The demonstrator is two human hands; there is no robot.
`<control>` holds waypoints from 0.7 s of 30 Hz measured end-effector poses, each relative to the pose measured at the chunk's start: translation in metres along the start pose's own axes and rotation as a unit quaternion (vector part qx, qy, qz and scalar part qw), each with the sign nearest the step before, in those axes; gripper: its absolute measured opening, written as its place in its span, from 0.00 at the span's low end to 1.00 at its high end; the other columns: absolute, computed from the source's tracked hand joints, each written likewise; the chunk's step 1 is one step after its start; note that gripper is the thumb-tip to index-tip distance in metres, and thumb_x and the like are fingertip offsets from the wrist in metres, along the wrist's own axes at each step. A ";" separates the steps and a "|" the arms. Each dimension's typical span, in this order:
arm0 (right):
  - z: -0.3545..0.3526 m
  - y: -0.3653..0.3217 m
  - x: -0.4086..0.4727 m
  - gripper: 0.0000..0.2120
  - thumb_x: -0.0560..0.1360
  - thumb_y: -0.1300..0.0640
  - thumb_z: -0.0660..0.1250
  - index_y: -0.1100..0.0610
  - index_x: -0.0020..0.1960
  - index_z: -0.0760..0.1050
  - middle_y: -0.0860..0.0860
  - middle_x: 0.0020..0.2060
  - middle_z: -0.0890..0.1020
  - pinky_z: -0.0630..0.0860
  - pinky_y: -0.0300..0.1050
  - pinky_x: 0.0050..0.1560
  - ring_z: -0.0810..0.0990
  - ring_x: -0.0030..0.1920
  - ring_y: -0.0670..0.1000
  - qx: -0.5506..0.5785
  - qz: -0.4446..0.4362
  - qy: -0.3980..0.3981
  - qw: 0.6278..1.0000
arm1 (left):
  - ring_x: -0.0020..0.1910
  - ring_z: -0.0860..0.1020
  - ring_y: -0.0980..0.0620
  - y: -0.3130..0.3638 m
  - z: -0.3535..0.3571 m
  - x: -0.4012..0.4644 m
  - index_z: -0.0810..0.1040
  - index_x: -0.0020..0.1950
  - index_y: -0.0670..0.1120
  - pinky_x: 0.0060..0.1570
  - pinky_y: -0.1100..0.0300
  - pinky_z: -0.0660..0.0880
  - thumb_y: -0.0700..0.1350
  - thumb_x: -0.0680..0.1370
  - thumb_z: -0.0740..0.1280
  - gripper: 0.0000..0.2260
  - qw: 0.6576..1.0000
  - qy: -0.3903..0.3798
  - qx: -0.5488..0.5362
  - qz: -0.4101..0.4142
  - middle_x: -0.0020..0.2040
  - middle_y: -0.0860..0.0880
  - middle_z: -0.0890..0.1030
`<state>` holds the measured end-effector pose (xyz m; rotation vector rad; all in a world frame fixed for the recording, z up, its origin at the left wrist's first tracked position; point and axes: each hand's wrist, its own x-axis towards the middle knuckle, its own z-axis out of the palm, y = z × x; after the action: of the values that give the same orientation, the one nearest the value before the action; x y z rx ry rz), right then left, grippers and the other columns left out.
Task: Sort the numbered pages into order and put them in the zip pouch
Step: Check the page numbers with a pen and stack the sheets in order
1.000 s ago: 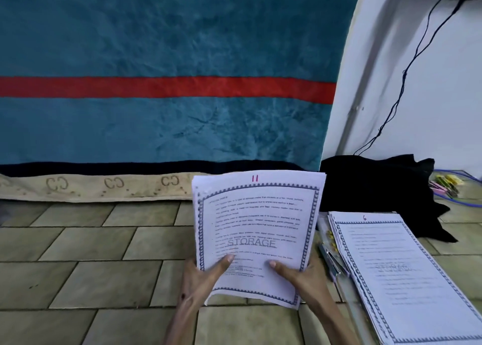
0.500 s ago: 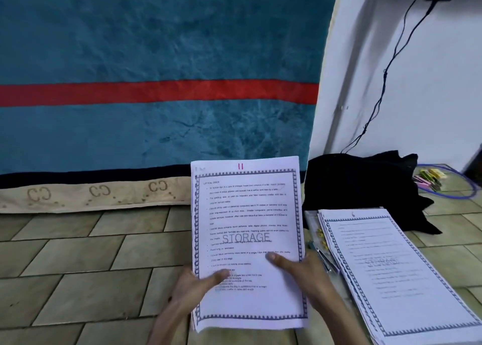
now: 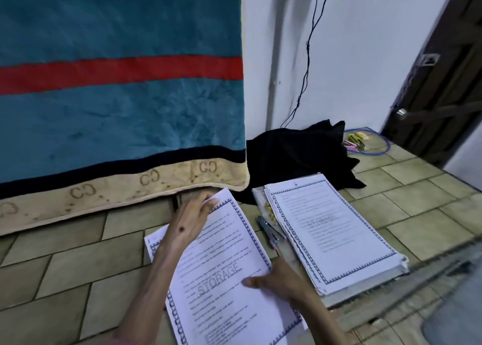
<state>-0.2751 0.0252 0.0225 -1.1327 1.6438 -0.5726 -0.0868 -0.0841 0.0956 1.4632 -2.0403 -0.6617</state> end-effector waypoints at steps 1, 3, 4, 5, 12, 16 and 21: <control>0.000 -0.001 -0.005 0.29 0.54 0.43 0.81 0.59 0.44 0.75 0.48 0.42 0.84 0.80 0.44 0.47 0.82 0.41 0.45 -0.006 0.010 -0.002 1.000 | 0.46 0.76 0.52 0.001 0.002 0.002 0.76 0.49 0.47 0.38 0.73 0.66 0.49 0.80 0.59 0.08 1.000 0.005 0.003 0.006 0.45 0.51 0.79; -0.005 -0.007 -0.012 0.18 0.63 0.49 0.79 0.56 0.42 0.74 0.44 0.35 0.83 0.75 0.30 0.35 0.78 0.35 0.38 -0.028 0.006 -0.025 0.999 | 0.42 0.76 0.52 0.003 0.003 0.005 0.74 0.44 0.48 0.38 0.68 0.68 0.48 0.80 0.60 0.08 1.000 0.010 0.005 0.007 0.41 0.50 0.79; -0.013 -0.013 -0.016 0.14 0.66 0.52 0.77 0.56 0.45 0.76 0.44 0.39 0.84 0.72 0.25 0.34 0.78 0.37 0.38 -0.066 -0.005 -0.056 0.996 | 0.42 0.76 0.51 0.003 0.003 0.006 0.75 0.44 0.49 0.40 0.62 0.70 0.48 0.80 0.60 0.08 1.000 0.015 0.002 0.007 0.41 0.50 0.79; -0.023 -0.019 -0.019 0.13 0.68 0.55 0.75 0.57 0.50 0.78 0.46 0.47 0.84 0.71 0.23 0.37 0.80 0.43 0.42 -0.106 -0.020 -0.080 0.991 | 0.43 0.77 0.51 0.004 0.001 0.006 0.76 0.44 0.47 0.41 0.58 0.71 0.48 0.80 0.60 0.08 1.000 0.024 -0.002 0.006 0.41 0.49 0.80; -0.051 -0.045 0.047 0.18 0.76 0.54 0.63 0.62 0.62 0.72 0.59 0.60 0.72 0.68 0.46 0.58 0.69 0.63 0.60 -0.306 -0.018 0.190 0.933 | 0.43 0.77 0.54 0.005 -0.002 0.008 0.80 0.49 0.47 0.39 0.60 0.67 0.48 0.79 0.62 0.09 0.999 0.029 0.034 -0.001 0.42 0.52 0.82; -0.026 -0.029 0.071 0.14 0.78 0.59 0.57 0.61 0.63 0.67 0.57 0.62 0.69 0.70 0.48 0.58 0.66 0.64 0.57 -0.413 0.004 0.197 0.889 | 0.47 0.79 0.55 0.009 -0.004 0.009 0.81 0.47 0.50 0.44 0.61 0.73 0.50 0.78 0.63 0.08 0.999 0.008 0.037 -0.016 0.40 0.55 0.80; -0.046 -0.034 0.074 0.03 0.75 0.64 0.59 0.59 0.44 0.71 0.54 0.39 0.76 0.67 0.43 0.44 0.76 0.49 0.56 -0.287 -0.076 0.182 0.938 | 0.51 0.80 0.54 0.010 -0.011 0.010 0.81 0.44 0.51 0.53 0.55 0.76 0.51 0.77 0.63 0.09 0.998 -0.026 0.032 -0.039 0.44 0.53 0.84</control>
<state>-0.3071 -0.0626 0.0321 -1.6633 2.1369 -0.4217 -0.0889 -0.0911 0.1118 1.5837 -2.0702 -0.6776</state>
